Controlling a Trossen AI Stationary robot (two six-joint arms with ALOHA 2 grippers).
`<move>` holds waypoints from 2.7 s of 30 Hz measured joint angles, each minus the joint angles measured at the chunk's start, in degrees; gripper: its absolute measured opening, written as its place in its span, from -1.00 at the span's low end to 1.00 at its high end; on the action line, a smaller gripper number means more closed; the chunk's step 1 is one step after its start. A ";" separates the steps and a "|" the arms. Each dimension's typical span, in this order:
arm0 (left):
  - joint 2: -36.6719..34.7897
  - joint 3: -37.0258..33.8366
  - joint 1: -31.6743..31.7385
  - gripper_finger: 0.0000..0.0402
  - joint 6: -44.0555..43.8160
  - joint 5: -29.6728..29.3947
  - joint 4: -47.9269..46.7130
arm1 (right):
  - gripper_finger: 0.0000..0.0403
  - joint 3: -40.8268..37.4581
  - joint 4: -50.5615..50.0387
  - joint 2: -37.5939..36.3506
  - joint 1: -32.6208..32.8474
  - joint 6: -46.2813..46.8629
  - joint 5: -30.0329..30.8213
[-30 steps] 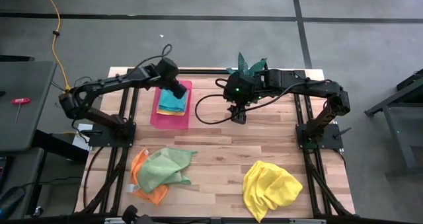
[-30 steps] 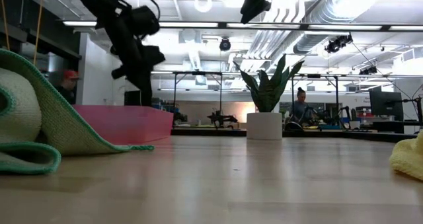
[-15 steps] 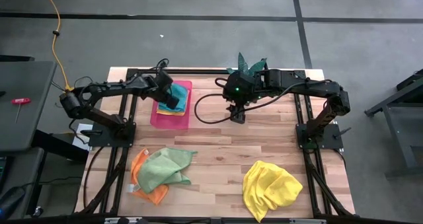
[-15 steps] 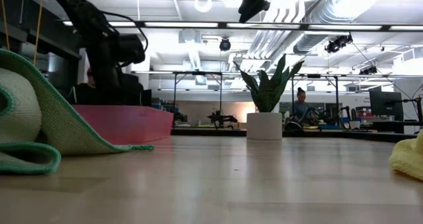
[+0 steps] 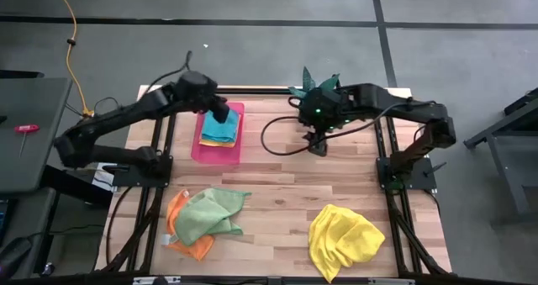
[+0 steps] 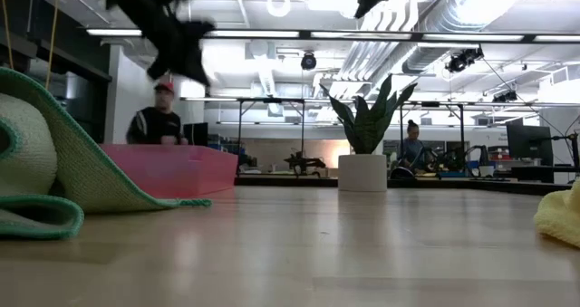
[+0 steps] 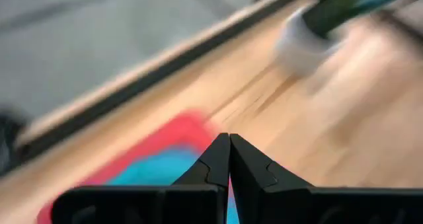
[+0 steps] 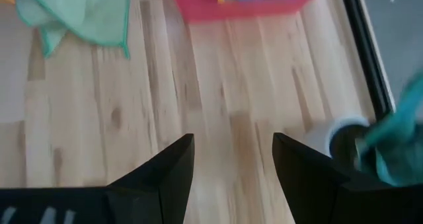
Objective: Fold microfiber towels
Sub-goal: Fold the yellow microfiber towel
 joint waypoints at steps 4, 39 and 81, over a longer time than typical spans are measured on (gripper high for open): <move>-8.51 -2.43 -7.95 -1.00 -1.41 4.44 10.24 | -0.02 0.00 -5.26 -2.57 0.80 2.83 -0.43; -18.54 -8.83 -44.03 -1.00 1.09 -14.02 29.21 | -0.02 -43.35 49.12 -28.77 11.32 20.80 1.57; -18.54 -8.83 -43.94 -0.87 15.08 -19.22 25.71 | -0.02 -7.11 23.43 32.17 52.37 113.54 -22.00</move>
